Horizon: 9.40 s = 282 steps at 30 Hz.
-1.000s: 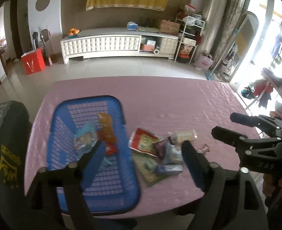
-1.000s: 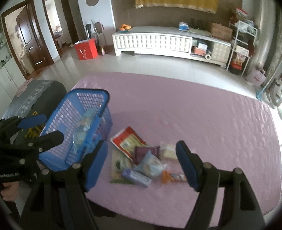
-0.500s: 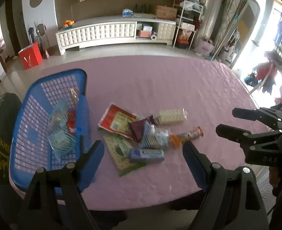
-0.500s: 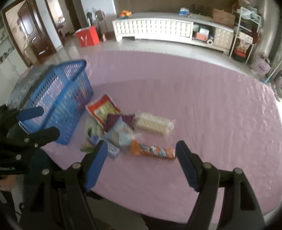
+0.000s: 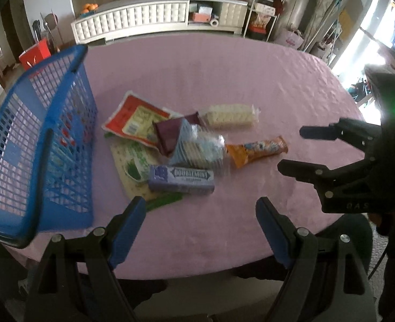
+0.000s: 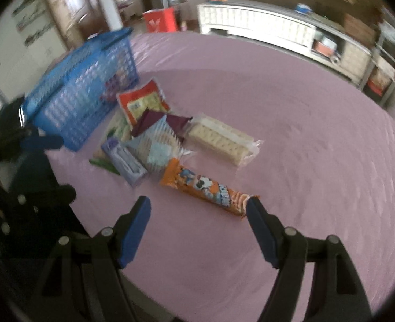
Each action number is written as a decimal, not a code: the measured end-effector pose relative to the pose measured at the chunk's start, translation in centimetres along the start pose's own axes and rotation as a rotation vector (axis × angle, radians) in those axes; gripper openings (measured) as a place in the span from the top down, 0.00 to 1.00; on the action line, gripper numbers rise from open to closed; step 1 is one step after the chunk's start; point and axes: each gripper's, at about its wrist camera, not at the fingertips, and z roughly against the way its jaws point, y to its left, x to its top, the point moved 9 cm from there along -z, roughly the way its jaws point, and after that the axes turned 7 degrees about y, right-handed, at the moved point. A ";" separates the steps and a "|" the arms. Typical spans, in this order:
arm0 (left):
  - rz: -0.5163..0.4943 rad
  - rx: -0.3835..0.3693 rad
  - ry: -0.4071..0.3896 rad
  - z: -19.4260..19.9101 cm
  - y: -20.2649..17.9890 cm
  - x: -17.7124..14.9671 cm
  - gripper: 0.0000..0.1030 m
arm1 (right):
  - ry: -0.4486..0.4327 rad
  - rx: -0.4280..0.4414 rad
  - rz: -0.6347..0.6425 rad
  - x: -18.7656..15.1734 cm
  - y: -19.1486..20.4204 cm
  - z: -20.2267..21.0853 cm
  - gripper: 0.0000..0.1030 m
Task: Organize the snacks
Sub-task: 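Reach the right gripper to the orange panda-print snack bar and grasp it, then grasp the white cracker pack with the left gripper while the right holds the snack bar, then carry the cracker pack and snack bar over the basket and open both grippers, then withdraw both grippers from the basket back to the snack pile, then grasp the clear striped bread bag with the right gripper and lift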
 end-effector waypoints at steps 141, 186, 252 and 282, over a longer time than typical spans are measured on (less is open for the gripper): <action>-0.366 0.063 -0.295 17.3 18.8 5.8 0.52 | -0.197 -0.048 0.044 16.2 20.2 8.2 0.81; -0.248 0.013 -0.183 12.4 26.7 1.5 0.33 | 0.013 -0.030 0.084 17.6 25.6 -1.3 0.81; 0.161 0.047 -0.028 -0.1 3.3 -0.8 0.33 | -0.027 0.099 0.228 5.4 3.5 -6.5 0.32; 0.284 0.103 0.013 -3.3 4.8 0.7 0.33 | 0.010 0.067 0.191 4.1 1.7 -5.5 0.43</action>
